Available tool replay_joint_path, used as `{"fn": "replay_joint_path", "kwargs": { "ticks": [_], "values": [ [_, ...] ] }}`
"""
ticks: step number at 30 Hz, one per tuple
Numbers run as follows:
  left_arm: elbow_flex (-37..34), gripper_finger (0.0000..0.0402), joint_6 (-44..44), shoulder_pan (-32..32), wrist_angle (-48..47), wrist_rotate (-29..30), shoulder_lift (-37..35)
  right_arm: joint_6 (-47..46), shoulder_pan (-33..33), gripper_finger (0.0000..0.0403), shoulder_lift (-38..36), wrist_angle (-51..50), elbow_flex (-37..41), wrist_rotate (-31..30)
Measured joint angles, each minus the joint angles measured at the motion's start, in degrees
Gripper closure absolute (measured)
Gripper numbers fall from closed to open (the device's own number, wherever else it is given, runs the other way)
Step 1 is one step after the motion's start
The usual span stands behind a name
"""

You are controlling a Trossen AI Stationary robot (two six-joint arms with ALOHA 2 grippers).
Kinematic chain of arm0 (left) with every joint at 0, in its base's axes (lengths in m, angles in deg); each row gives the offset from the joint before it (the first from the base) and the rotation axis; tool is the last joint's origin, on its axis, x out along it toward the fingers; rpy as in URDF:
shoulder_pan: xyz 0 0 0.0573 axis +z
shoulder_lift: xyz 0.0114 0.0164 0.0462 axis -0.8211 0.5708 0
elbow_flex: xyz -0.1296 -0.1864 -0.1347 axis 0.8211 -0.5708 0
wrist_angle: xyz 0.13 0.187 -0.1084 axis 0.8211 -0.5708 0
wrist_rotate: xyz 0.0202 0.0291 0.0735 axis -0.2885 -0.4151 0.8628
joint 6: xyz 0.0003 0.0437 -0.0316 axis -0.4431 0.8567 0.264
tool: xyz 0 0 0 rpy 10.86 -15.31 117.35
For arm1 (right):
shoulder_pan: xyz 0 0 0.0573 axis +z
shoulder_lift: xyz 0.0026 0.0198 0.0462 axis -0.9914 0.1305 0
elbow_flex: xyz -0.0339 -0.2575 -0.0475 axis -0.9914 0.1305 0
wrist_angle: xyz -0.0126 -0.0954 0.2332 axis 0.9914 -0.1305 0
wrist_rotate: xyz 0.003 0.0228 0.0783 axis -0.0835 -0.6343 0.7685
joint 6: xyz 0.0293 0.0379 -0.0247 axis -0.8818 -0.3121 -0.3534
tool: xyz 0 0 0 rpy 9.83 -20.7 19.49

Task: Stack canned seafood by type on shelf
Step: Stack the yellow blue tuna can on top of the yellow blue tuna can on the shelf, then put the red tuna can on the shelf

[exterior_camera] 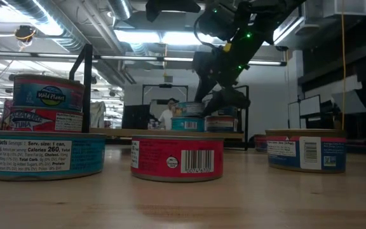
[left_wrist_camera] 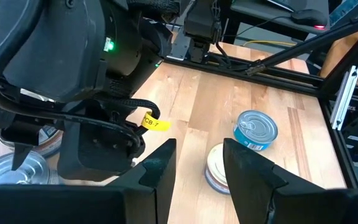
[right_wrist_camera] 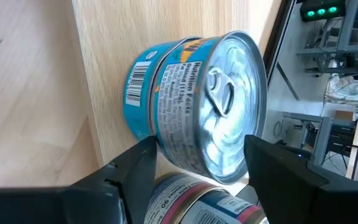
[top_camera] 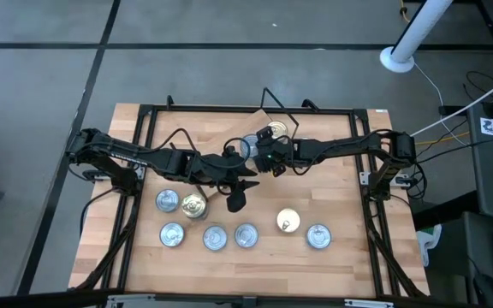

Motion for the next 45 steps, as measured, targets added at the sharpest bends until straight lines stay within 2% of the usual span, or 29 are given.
{"fn": "replay_joint_path", "kwargs": {
  "ticks": [14, 21, 29, 38, 45],
  "values": [
    [0.00, 0.0274, 0.02, 0.00, -0.01, 0.00, 0.00, -0.64, 0.38, 0.0162, 0.00, -2.40, -0.07, -0.90],
    [0.00, 0.0274, 0.04, -0.47, -0.02, 0.00, 0.00, -3.15, 4.12, 0.0162, 0.00, -2.47, -0.07, -7.57],
    [0.00, 0.0274, -0.02, -3.99, -0.02, -0.04, 0.00, -4.19, 9.06, 0.0162, 0.00, -5.51, -0.07, -8.17],
    [0.02, 0.0274, -0.25, -9.04, 0.01, -0.03, 0.19, -11.82, 14.01, 0.0162, -1.87, -17.63, -0.02, -14.20],
    [0.07, 0.0274, -5.39, -10.97, 0.61, -0.05, 2.53, -23.76, 15.97, 0.0162, -8.80, -30.77, 0.04, -11.83]
  ]
}}
